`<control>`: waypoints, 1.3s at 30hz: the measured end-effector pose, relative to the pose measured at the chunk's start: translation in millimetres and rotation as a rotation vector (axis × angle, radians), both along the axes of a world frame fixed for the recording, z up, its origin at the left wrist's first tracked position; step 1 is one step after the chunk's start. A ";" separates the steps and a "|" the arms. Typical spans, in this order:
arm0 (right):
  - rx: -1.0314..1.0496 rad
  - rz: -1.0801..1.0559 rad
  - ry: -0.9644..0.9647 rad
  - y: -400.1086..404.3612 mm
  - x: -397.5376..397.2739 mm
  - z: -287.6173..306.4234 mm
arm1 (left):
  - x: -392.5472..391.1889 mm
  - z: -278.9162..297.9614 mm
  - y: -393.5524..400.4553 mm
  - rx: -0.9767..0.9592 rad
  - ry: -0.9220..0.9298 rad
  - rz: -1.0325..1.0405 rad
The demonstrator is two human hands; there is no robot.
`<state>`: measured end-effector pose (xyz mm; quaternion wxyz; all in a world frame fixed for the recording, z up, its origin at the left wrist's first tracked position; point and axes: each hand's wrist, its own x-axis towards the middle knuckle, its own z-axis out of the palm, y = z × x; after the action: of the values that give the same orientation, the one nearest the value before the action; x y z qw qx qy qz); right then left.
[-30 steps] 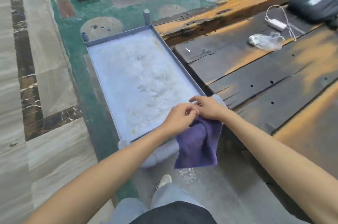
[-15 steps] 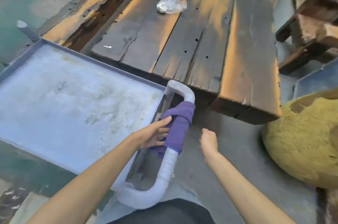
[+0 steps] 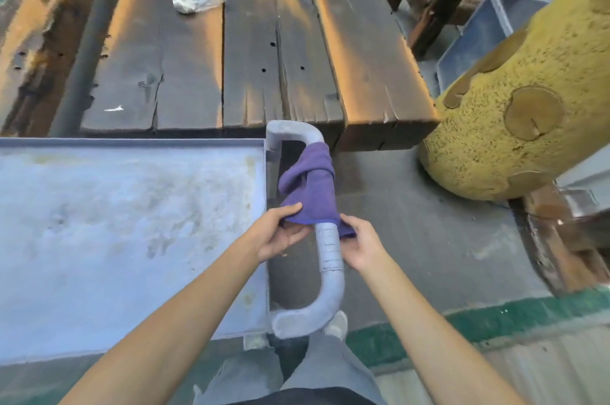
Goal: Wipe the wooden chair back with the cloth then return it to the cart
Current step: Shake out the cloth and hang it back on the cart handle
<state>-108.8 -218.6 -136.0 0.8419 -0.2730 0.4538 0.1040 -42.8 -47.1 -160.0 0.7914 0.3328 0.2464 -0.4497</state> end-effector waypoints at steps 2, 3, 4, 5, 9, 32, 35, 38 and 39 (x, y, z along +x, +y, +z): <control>-0.004 -0.131 -0.032 -8.4 -8.8 0.9 | -1.4 9.2 4.8 -0.074 0.043 0.088; -0.024 -0.215 -0.036 -14.1 -11.6 1.9 | -2.3 14.4 7.0 -0.116 0.065 0.140; -0.061 -0.269 -0.039 -21.0 -14.6 3.9 | -3.6 20.1 10.0 -0.150 0.075 0.184; -0.107 -0.293 -0.049 -27.3 -17.4 6.9 | -5.3 26.0 13.4 -0.175 0.070 0.218; -0.215 -0.289 -0.144 -41.1 -30.3 26.7 | -19.7 53.5 23.3 -0.238 -0.043 0.258; -0.214 0.190 0.096 26.5 -96.2 10.0 | -28.3 75.0 33.5 0.909 -0.888 -0.239; -0.347 -0.066 -0.072 45.2 -75.2 12.0 | 8.8 90.9 0.5 0.854 -1.082 -0.262; -0.555 -0.165 -0.115 55.5 -65.7 18.6 | 40.6 90.6 -26.4 0.847 -1.143 -0.449; -0.608 -0.182 -0.111 57.2 -67.2 18.5 | 47.8 88.6 -30.3 0.865 -1.154 -0.479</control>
<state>-176.0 -161.5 -117.5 0.7509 -0.4758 0.4401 -0.1270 5.0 -77.4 -71.4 0.4745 0.8402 -0.1312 -0.2273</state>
